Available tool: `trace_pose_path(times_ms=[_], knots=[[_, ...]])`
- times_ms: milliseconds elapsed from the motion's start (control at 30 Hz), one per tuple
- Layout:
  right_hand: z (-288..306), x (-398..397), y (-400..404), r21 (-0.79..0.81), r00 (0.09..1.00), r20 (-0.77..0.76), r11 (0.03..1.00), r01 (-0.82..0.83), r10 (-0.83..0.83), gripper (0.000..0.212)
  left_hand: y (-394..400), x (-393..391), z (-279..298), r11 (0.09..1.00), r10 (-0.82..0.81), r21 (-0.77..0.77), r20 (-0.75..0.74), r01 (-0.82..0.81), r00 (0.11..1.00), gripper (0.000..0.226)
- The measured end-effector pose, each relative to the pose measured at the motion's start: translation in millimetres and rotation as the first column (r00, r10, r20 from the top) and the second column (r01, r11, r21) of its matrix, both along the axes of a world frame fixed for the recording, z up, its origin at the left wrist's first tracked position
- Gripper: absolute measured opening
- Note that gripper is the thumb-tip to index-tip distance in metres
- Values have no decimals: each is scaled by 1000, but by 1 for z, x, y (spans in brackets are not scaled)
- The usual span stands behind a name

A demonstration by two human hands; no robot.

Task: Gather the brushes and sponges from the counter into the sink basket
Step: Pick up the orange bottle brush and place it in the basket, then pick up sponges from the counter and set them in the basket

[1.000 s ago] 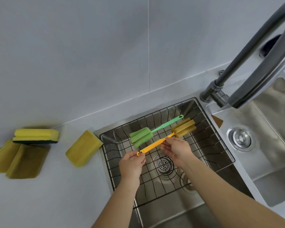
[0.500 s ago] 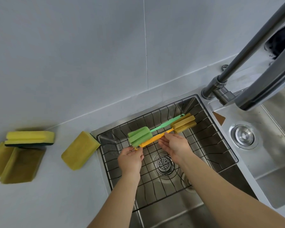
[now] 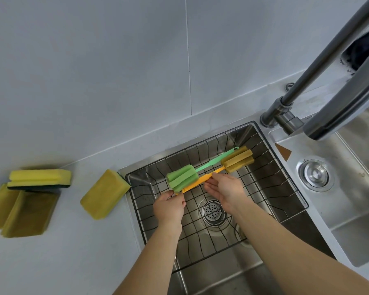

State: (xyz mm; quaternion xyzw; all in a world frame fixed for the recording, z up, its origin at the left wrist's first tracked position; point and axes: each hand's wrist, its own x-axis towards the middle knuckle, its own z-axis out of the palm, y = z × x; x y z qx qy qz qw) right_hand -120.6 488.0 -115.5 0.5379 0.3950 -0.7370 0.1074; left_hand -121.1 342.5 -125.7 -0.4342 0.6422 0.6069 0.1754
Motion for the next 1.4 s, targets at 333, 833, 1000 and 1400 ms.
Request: trace_pose_path(times_ms=[333, 833, 1000, 1400], knots=[[4, 8, 0, 27, 998, 18, 997, -68, 67, 25, -7, 7, 0, 999, -38, 30, 30, 37, 999, 26], [55, 30, -3, 78, 986, -44, 985, -155, 159, 22, -21, 32, 45, 947, -269, 162, -67, 277, 961, 15], [76, 53, -12, 329, 861, -19, 816, -475, 509, 19, -48, 53, 71, 852, -517, 13, -131, 523, 846, 13], [136, 70, -48, 547, 49, 621, -387, -742, 783, 42, -170, 61, 110, 301, -935, -452, 31, 839, 352, 34]])
